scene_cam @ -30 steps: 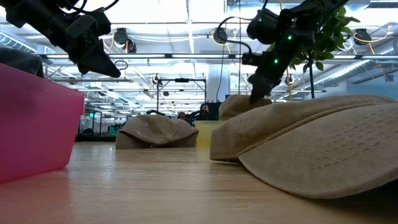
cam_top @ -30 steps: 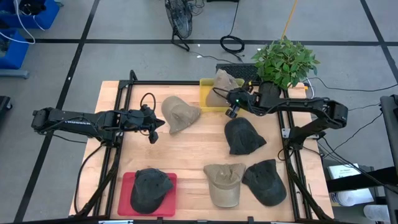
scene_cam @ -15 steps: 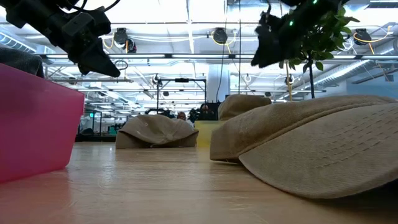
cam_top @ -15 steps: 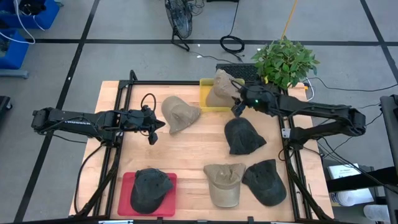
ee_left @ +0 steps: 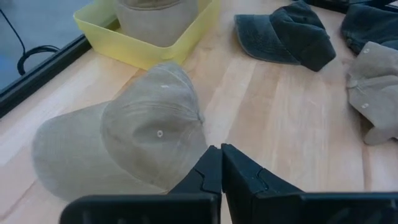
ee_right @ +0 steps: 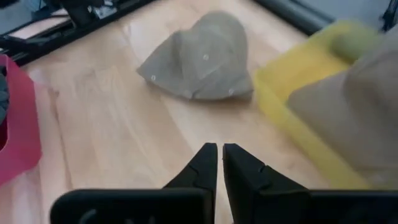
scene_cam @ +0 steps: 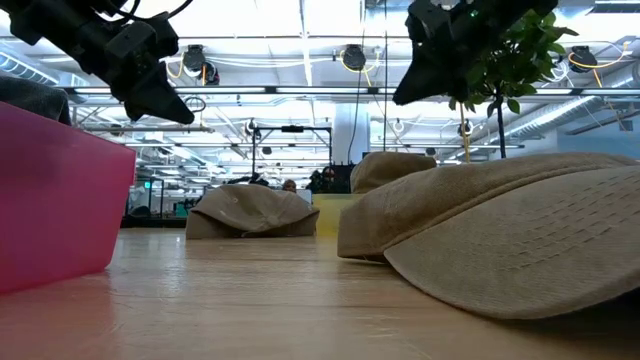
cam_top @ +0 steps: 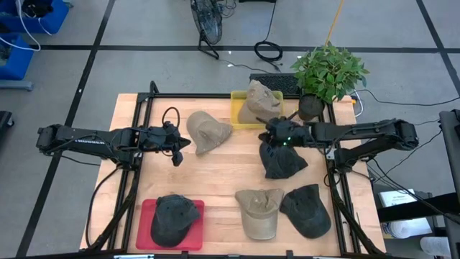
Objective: Pick & Place hat
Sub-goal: Put the brown cap into the yellow bin
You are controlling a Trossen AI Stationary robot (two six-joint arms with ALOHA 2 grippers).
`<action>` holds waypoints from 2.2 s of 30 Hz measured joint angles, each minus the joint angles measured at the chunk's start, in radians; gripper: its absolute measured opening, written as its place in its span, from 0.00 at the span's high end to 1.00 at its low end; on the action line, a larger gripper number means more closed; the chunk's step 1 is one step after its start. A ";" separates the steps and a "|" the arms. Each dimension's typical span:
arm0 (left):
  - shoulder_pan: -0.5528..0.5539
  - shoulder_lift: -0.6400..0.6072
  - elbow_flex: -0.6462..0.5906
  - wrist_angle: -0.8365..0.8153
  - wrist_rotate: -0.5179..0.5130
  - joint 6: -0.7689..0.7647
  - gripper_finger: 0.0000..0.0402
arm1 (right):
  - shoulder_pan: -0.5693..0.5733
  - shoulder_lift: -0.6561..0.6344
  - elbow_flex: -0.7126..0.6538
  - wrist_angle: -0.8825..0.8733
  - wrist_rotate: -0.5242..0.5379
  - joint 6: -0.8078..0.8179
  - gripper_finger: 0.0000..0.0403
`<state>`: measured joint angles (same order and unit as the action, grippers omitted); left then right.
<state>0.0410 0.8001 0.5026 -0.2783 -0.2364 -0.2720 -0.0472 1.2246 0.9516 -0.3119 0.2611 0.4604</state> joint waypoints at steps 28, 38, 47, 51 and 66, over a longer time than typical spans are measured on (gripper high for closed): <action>-0.025 0.000 -0.001 -0.019 0.085 0.073 0.25 | 0.442 0.178 0.042 0.262 0.474 0.488 1.00; -0.163 0.023 0.017 -0.017 0.069 0.034 0.27 | 0.442 0.198 0.089 -0.006 0.251 0.554 1.00; -0.318 0.364 0.242 0.006 -0.080 -0.031 0.30 | 0.442 0.047 0.089 -0.436 0.206 0.501 1.00; -0.333 0.574 0.392 0.001 -0.065 -0.080 0.30 | 0.442 -0.013 0.089 -0.510 0.197 0.414 1.00; -0.293 1.099 0.817 -0.012 0.214 -0.112 0.30 | 0.468 -0.092 0.089 -0.520 0.107 0.152 1.00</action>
<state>-0.2521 1.8990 1.3194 -0.2903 -0.0225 -0.3838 0.4210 1.1325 1.0405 -0.8318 0.3686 0.6125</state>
